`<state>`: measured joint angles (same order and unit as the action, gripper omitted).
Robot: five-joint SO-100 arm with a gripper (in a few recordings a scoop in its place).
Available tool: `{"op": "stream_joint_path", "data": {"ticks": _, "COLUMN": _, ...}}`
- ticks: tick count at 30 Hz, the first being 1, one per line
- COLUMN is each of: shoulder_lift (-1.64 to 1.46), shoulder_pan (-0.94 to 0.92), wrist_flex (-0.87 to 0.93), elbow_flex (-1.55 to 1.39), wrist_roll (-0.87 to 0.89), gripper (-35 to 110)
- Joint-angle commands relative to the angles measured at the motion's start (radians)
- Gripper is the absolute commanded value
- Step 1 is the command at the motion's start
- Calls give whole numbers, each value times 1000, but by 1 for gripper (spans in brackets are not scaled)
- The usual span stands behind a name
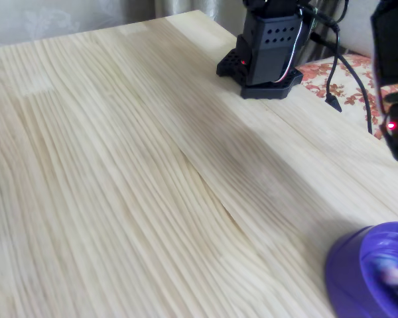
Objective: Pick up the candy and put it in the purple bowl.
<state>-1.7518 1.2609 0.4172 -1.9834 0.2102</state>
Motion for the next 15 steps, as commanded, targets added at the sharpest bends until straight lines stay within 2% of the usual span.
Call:
{"op": "stream_joint_path", "data": {"ticks": 1, "shoulder_lift": -58, "shoulder_pan": -6, "wrist_flex": 15, "elbow_flex": 74, "wrist_roll": 18, "gripper": 20}}
{"op": "stream_joint_path", "data": {"ticks": 5, "shoulder_lift": -87, "shoulder_pan": -23, "wrist_flex": 18, "elbow_flex": 52, "wrist_roll": 28, "gripper": 17}}
{"op": "stream_joint_path", "data": {"ticks": 8, "shoulder_lift": -132, "shoulder_pan": -49, "wrist_flex": 28, "elbow_flex": 35, "wrist_roll": 21, "gripper": -1}}
{"op": "stream_joint_path", "data": {"ticks": 15, "shoulder_lift": -278, "shoulder_pan": -207, "wrist_flex": 127, "elbow_flex": -35, "wrist_roll": 14, "gripper": -1}}
